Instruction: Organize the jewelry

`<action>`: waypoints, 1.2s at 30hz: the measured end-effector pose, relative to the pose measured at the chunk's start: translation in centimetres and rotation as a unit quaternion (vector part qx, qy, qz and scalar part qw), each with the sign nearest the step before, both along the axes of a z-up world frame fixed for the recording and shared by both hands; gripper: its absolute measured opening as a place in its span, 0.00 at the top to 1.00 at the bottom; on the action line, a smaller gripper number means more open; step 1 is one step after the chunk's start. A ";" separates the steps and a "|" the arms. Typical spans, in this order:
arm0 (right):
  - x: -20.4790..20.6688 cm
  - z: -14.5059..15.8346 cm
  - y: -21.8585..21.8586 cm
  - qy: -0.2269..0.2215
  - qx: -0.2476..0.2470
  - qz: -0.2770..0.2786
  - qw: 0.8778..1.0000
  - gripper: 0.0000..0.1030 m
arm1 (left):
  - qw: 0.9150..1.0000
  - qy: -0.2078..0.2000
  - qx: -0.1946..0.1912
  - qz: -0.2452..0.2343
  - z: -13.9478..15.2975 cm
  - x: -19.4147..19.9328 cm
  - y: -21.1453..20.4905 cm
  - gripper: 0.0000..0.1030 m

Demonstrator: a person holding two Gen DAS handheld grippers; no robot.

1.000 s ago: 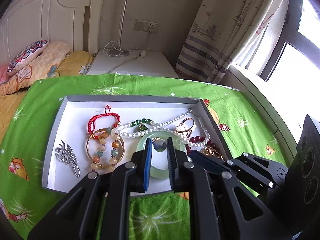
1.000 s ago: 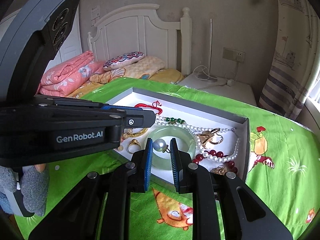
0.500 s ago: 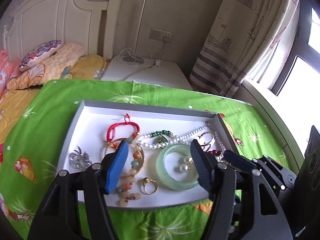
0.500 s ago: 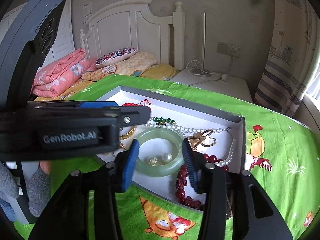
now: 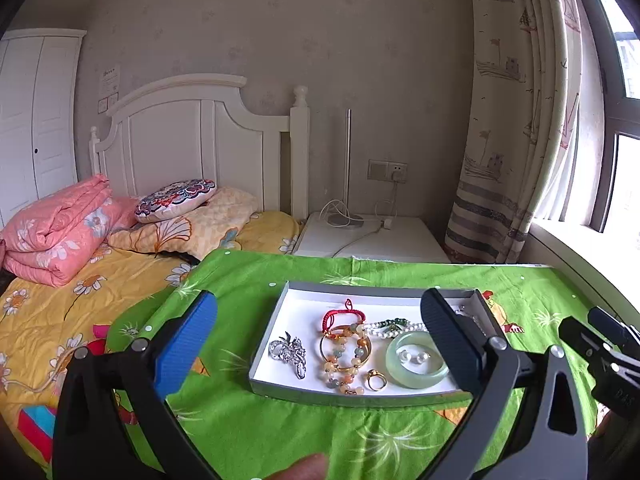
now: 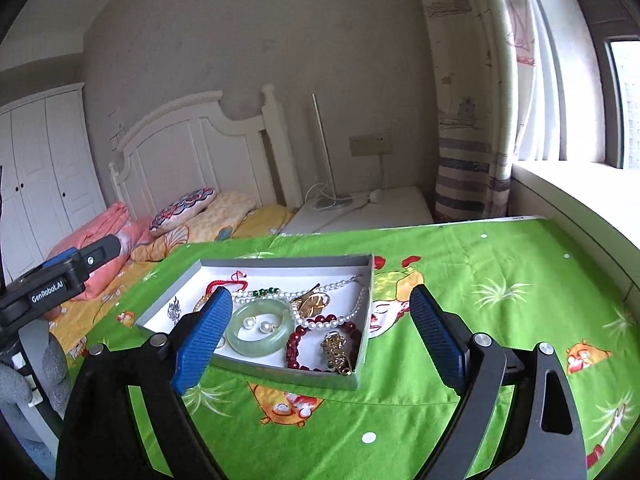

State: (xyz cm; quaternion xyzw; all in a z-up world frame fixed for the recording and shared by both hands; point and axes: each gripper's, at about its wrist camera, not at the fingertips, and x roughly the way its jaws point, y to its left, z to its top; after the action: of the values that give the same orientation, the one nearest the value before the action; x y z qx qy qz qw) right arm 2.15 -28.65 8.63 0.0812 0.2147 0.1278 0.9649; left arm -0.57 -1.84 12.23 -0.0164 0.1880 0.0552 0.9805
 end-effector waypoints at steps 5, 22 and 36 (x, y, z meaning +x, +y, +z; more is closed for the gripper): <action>-1.2 0.1 0.2 0.008 -0.002 -0.045 0.999 0.16 | 1.000 0.015 -0.003 -0.015 -1.5 -0.7 -0.6 0.02; -0.2 -3.6 3.0 0.046 -0.044 -0.059 0.996 0.04 | 0.998 0.063 0.016 -0.019 -6.4 0.7 -0.7 0.02; 1.5 -5.5 4.5 0.125 -0.098 -0.042 0.986 0.05 | 0.995 0.093 0.018 -0.030 -7.7 1.4 -1.1 0.02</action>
State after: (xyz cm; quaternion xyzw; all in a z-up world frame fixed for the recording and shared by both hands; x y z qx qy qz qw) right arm 3.70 -24.13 3.17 0.0103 0.3414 0.0539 0.9383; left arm 0.85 -2.95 4.49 0.0117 0.2775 0.0300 0.9602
